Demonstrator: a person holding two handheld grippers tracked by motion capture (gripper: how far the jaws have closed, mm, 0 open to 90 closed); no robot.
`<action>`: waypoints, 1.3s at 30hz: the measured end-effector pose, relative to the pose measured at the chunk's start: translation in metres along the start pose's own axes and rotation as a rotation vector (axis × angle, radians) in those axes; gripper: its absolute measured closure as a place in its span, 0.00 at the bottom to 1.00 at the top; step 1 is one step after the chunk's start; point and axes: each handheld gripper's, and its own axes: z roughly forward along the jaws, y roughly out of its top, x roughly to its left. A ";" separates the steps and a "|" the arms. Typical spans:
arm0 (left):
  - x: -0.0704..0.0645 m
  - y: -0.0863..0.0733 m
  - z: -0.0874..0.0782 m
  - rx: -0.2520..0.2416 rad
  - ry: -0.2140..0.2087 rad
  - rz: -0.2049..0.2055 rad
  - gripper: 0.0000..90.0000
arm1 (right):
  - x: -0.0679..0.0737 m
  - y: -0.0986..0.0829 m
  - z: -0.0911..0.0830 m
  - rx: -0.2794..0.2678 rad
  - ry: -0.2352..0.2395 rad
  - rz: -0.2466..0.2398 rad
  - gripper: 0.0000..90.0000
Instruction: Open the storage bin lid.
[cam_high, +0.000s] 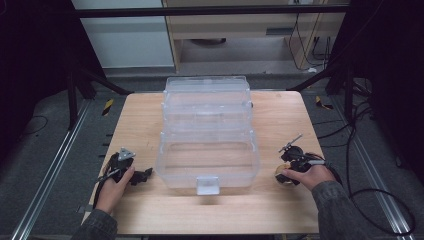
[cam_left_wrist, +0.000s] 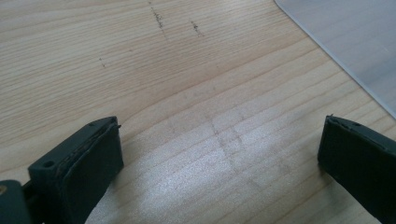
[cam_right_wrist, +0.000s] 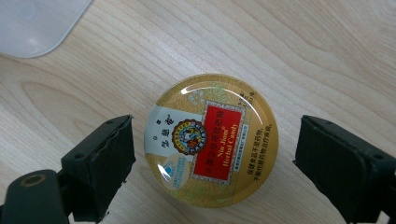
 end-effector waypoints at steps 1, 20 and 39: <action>0.000 0.000 0.000 0.000 0.000 0.000 0.00 | 0.001 0.000 0.001 0.007 0.003 0.014 0.13; 0.000 0.000 0.000 -0.003 0.000 0.001 0.00 | -0.002 0.003 0.013 0.054 0.023 0.013 0.20; 0.000 0.000 0.000 -0.001 0.000 0.004 0.00 | -0.006 0.002 -0.004 -0.010 0.000 0.019 0.23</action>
